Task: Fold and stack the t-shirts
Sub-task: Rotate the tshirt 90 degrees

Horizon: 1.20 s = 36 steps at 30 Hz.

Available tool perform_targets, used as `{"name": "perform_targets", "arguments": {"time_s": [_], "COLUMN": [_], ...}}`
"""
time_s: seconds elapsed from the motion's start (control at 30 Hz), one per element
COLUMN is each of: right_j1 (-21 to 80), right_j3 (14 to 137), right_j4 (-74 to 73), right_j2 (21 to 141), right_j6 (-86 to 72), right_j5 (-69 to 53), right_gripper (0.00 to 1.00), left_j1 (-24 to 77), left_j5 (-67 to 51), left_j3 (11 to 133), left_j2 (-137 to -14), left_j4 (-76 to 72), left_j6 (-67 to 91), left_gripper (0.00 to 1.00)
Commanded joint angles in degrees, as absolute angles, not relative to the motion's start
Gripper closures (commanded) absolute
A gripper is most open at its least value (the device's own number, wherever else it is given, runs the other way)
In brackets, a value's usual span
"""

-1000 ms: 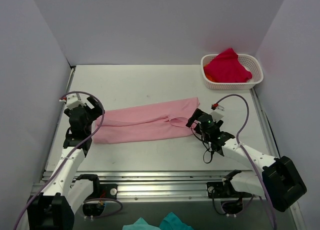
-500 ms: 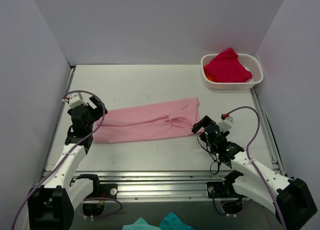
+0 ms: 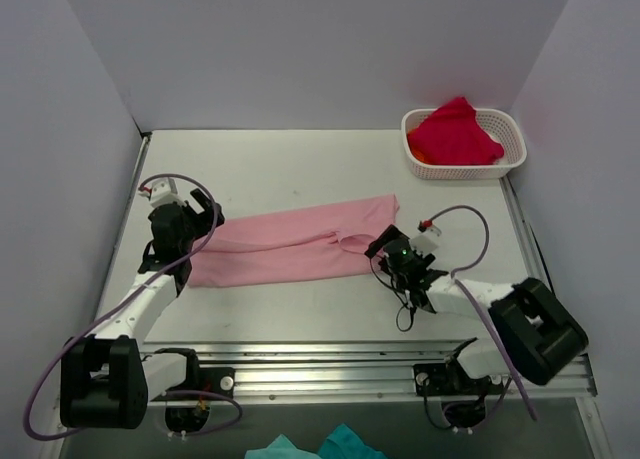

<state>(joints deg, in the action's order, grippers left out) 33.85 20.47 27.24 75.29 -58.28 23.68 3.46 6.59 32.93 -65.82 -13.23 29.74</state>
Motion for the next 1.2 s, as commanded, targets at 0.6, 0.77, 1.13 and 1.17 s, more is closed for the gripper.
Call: {"name": "perform_targets", "arguments": {"time_s": [0.6, 0.77, 1.13, 1.17], "right_j1": [25.23, 22.15, 24.6, 25.22], "right_j3": [94.61, 127.3, 81.89, 79.04], "right_j4": [23.01, 27.45, 33.51, 30.35], "right_j2": [132.6, 152.97, 114.73, 109.91], "right_j6": [-44.75, -34.9, -33.39, -34.7], "right_j5": [20.16, -7.08, 8.94, 12.53], "right_gripper": [1.0, 0.0, 0.0, 0.0], "left_j1": [3.78, 3.87, 4.13, 4.13], "left_j5": [4.83, 4.75, 5.54, 5.54], "left_j3": [35.59, 36.03, 35.77, 35.68], "left_j2": [-64.77, -65.48, -63.81, -63.9], "left_j4": [-18.54, -18.81, -18.02, -18.28], "left_j6": [29.53, 29.36, 29.27, 29.44], "left_gripper": [0.02, 0.02, 0.02, 0.02]}}
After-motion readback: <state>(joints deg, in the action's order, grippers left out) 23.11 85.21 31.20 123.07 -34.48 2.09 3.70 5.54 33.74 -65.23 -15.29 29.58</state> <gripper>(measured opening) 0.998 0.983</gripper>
